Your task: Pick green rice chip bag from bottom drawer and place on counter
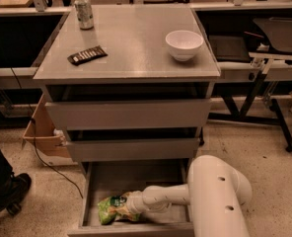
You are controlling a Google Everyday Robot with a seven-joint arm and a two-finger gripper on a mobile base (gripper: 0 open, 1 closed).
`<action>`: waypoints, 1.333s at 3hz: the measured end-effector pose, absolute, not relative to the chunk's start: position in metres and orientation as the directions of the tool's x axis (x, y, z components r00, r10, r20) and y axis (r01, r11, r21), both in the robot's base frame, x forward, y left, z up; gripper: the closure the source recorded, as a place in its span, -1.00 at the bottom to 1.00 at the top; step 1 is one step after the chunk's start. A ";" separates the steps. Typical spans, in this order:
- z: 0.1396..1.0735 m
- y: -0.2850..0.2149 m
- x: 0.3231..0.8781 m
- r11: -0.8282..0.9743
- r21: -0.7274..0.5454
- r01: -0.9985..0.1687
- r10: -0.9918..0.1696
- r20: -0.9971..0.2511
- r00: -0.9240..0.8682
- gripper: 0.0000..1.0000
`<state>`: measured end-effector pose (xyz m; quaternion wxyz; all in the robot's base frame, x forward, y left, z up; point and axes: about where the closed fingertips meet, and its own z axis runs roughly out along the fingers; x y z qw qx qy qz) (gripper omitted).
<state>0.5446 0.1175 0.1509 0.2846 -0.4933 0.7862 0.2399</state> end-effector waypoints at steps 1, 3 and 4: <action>0.157 0.117 0.543 0.403 0.093 -0.910 -0.628 -0.696 -0.349 0.78; 0.202 0.111 0.550 0.403 0.057 -0.913 -0.592 -0.745 -0.308 1.00; 0.242 0.089 0.560 0.405 0.060 -0.912 -0.561 -0.772 -0.300 1.00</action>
Offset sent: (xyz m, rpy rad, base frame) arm 0.0027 -0.0039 0.0242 0.0409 -0.0500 -0.0253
